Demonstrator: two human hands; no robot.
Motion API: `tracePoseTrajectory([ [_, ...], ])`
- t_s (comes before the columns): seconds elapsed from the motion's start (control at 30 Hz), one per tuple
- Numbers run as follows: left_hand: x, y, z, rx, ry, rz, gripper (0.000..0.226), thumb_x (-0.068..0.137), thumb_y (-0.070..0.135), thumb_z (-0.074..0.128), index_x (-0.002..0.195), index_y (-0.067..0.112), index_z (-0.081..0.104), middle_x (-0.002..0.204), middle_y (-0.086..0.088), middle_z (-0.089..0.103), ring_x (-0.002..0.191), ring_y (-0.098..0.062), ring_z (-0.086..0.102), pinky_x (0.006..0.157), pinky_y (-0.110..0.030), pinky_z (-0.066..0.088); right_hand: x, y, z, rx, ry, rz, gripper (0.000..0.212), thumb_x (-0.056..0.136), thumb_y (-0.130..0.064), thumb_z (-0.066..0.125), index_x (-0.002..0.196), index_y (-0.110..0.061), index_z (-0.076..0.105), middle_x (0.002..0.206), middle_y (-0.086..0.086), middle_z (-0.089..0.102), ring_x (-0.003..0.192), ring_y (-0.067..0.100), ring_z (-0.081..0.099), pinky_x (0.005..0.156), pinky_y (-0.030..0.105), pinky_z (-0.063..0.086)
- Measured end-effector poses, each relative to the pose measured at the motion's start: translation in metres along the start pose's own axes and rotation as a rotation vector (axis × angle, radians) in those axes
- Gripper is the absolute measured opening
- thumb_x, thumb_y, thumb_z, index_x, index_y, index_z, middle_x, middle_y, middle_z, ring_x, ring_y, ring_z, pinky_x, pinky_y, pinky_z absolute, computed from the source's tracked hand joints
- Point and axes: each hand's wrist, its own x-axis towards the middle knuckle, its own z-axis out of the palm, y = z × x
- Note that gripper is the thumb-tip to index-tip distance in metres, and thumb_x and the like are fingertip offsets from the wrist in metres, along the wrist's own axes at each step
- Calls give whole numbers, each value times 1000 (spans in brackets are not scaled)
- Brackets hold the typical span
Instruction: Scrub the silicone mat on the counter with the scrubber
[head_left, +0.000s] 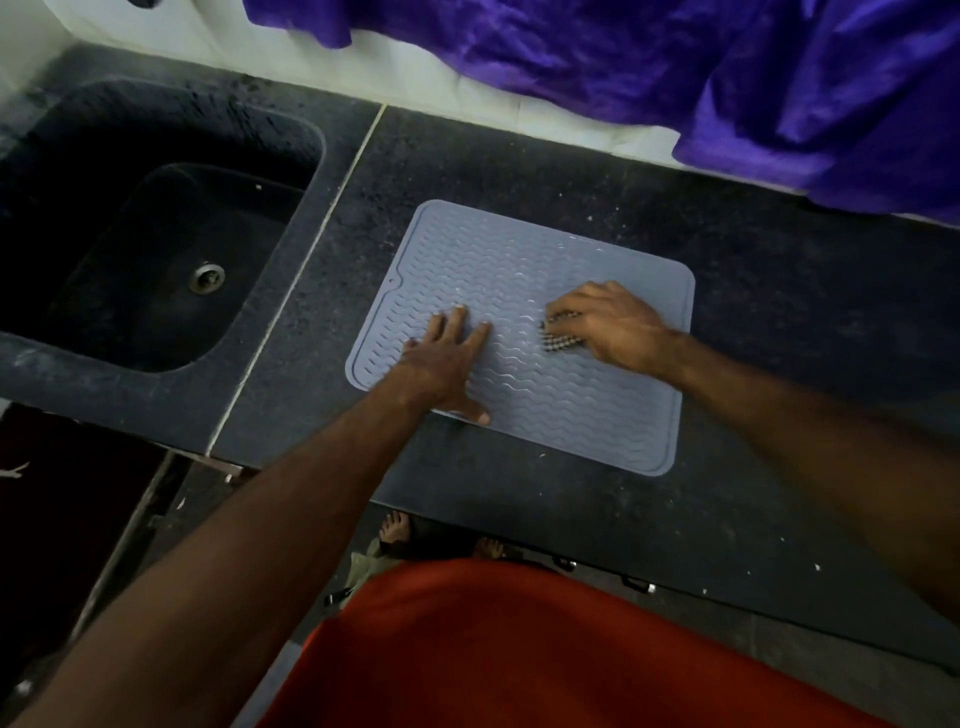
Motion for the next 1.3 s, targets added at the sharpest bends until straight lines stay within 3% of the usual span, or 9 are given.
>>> tracePoseTrajectory([
  [0.17,0,1,0,-2,0,-1,134,64,62,79,155,26,-13,160,-10,-25,147,-37,-16,116,-62,11,-11,12,-15,11,-10,85,37,80,-14,68,116,-24,66,124,-1,59,111,23,49,87,37,36],
  [0.27,0,2,0,-4,-6,-4,135,64,62,80,155,27,-13,159,-10,-26,147,-36,-17,116,-62,11,20,-11,-15,80,76,99,44,79,-8,69,120,-23,64,126,0,58,113,25,48,90,39,37],
  [0.37,0,2,-1,-4,-11,-9,135,63,62,80,154,28,-14,159,-9,-26,147,-36,-17,116,-62,11,39,-35,-8,46,-8,41,51,79,-8,68,124,-28,59,130,-3,55,116,23,46,92,37,35],
  [0.6,1,1,1,-1,-5,-7,134,64,63,79,154,28,-13,159,-8,-26,147,-36,-17,116,-63,12,-53,15,5,-13,23,-30,62,61,-1,80,118,-19,66,124,7,61,109,31,56,85,43,45],
  [0.7,1,1,1,-5,-10,-7,135,64,63,79,154,27,-14,159,-8,-27,147,-36,-18,116,-62,11,-61,22,-1,-27,-56,21,52,69,-6,76,117,-22,67,121,4,62,108,29,55,86,43,44],
  [0.8,0,2,0,-10,-24,-9,135,64,62,79,154,27,-14,159,-8,-27,147,-36,-19,116,-62,11,-35,7,-7,23,39,75,41,75,-8,68,114,-21,68,120,2,62,108,27,52,86,38,36],
  [0.93,0,2,-2,-20,-30,-5,133,65,61,79,154,27,-13,159,-9,-27,146,-36,-19,116,-62,11,-12,-15,1,3,37,33,46,77,-7,68,120,-23,64,126,1,59,112,27,51,85,38,38],
  [1.13,0,0,0,-22,-22,6,132,66,63,78,154,27,-14,159,-8,-27,146,-36,-19,117,-62,11,-94,22,5,-32,-24,50,66,53,-2,83,116,-18,67,122,8,62,107,34,57,81,44,46],
  [1.3,-1,2,-1,-19,-32,-3,132,66,62,78,154,27,-14,158,-9,-28,146,-36,-19,116,-62,11,-93,24,-9,-14,-11,127,48,65,-5,76,110,-20,70,115,3,64,104,29,56,79,41,41],
])
